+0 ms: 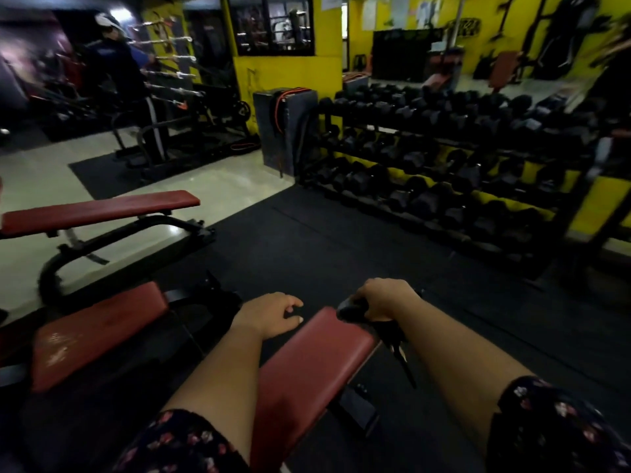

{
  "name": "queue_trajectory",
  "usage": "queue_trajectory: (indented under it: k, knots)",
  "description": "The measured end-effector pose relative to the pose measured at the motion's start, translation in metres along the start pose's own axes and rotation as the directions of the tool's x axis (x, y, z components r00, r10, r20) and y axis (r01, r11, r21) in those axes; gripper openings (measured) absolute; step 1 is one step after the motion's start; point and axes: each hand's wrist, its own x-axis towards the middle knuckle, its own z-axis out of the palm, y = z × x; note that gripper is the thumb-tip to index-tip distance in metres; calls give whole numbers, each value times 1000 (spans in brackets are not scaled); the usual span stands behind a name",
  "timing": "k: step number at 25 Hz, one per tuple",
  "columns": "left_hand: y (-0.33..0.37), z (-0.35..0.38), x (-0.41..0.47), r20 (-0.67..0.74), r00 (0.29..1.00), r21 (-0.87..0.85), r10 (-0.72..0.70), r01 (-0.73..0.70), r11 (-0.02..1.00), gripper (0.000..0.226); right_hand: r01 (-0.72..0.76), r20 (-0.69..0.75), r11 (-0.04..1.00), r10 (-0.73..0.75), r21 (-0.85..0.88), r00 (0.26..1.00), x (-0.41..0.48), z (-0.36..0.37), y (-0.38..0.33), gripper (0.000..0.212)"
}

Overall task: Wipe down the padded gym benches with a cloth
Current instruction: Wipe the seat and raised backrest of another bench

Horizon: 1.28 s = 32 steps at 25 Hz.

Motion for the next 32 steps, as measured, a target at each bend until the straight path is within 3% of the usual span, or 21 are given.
queue_trajectory:
  k: [13, 20, 26, 32]
  knots:
    - [62, -3, 150, 120, 954, 34, 275, -280, 959, 51, -324, 75, 944, 320, 66, 945, 20, 17, 107, 46]
    - [77, -17, 244, 127, 907, 81, 402, -414, 907, 53, -494, 95, 856, 484, 155, 870, 49, 8, 142, 43]
    - [137, -19, 298, 164, 818, 100, 551, -569, 816, 49, -629, 124, 741, 619, 232, 775, 39, 10, 186, 48]
    - [182, -13, 345, 244, 760, 136, 602, -642, 755, 48, -703, 167, 663, 686, 255, 708, 34, 15, 239, 44]
